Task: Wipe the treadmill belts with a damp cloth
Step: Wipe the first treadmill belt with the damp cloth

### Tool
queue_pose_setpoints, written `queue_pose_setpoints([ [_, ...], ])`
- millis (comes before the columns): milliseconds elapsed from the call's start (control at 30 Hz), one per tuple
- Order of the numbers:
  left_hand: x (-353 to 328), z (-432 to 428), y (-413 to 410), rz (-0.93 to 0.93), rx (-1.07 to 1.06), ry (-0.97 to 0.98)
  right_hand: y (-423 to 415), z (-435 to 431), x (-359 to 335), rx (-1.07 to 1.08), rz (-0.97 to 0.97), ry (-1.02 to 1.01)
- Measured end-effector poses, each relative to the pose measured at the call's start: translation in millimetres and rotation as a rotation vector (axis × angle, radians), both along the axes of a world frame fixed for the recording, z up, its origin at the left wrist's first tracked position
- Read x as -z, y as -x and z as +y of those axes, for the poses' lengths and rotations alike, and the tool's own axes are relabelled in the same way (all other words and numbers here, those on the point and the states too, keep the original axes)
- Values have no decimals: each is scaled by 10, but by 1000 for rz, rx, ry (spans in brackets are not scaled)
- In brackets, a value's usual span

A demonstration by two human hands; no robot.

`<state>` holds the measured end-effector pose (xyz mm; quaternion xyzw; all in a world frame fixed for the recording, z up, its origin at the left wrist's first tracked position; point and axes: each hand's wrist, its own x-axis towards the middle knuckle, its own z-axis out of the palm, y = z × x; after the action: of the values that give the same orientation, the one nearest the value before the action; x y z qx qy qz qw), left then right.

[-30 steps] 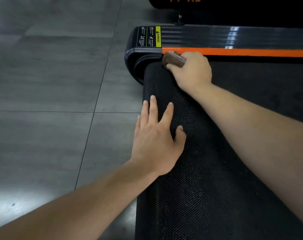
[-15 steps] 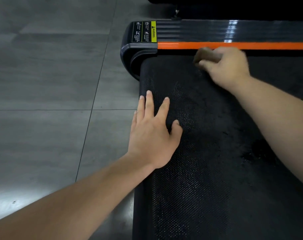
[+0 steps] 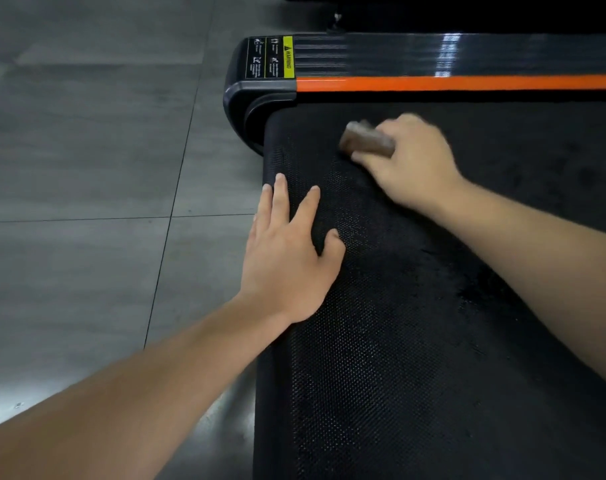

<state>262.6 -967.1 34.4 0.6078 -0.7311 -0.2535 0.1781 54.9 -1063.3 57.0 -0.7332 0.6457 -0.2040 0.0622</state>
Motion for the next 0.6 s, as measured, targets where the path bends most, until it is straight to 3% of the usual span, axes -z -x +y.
queue_pose_setpoints([
  [100,9,-3,-5,-1,1,2,151,146,-47,-133,42,-46],
  [233,6,3,-5,11,-6,0,345,-133,-90,250,-10,1],
  [400,13,-12,-20,30,-13,-5,89,472,-27,-167,-6,-87],
  [433,14,-11,-22,30,-17,-5,153,416,-59,-145,26,-77],
  [533,11,-5,-3,23,-16,-7,315,94,-124,189,-3,-30],
  [600,4,-1,-4,28,-24,-5,176,188,-65,186,22,-4],
])
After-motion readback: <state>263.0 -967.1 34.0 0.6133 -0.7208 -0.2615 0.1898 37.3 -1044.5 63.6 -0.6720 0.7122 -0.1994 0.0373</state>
